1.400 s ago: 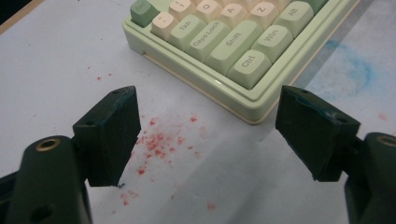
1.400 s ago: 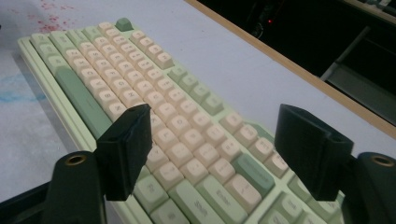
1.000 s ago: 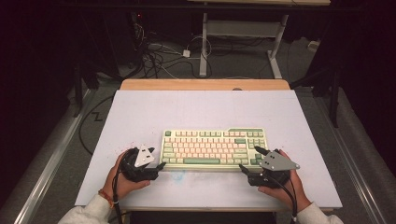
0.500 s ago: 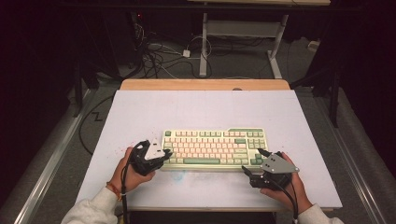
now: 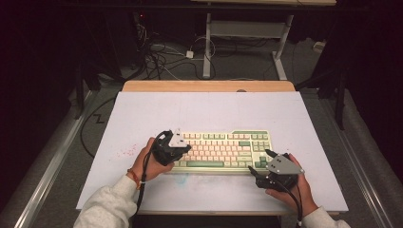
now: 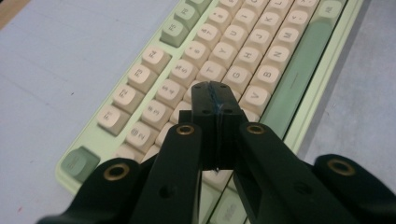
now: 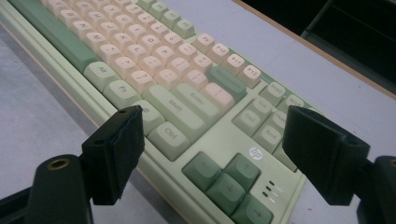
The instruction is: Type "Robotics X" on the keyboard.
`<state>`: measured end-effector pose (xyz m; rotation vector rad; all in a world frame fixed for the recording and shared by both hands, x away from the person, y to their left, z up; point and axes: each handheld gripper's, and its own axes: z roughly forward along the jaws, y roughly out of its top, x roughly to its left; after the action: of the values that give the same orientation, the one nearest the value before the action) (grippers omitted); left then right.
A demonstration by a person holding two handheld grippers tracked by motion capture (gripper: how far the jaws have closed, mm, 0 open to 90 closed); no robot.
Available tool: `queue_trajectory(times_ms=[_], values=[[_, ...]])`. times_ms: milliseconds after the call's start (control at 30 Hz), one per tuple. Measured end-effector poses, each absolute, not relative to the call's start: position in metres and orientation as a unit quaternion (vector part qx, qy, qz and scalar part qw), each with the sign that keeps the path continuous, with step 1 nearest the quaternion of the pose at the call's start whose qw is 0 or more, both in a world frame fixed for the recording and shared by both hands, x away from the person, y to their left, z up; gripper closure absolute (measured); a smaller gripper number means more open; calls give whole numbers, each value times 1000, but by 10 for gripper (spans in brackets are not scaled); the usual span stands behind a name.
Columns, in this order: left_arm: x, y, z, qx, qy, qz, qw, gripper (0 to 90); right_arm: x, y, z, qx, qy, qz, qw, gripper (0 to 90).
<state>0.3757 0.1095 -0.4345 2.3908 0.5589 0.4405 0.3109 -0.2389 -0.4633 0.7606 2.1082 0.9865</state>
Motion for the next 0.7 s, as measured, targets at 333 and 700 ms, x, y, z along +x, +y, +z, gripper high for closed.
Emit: queue_trajectory(times_ms=[333,700], values=[[392,88,-439,912,210,161,314,872,310,-236,-464,284,813,371,348,213],[403,73,-447,918,206,162,299,871,312,-238,-465,290,813,366,348,215]])
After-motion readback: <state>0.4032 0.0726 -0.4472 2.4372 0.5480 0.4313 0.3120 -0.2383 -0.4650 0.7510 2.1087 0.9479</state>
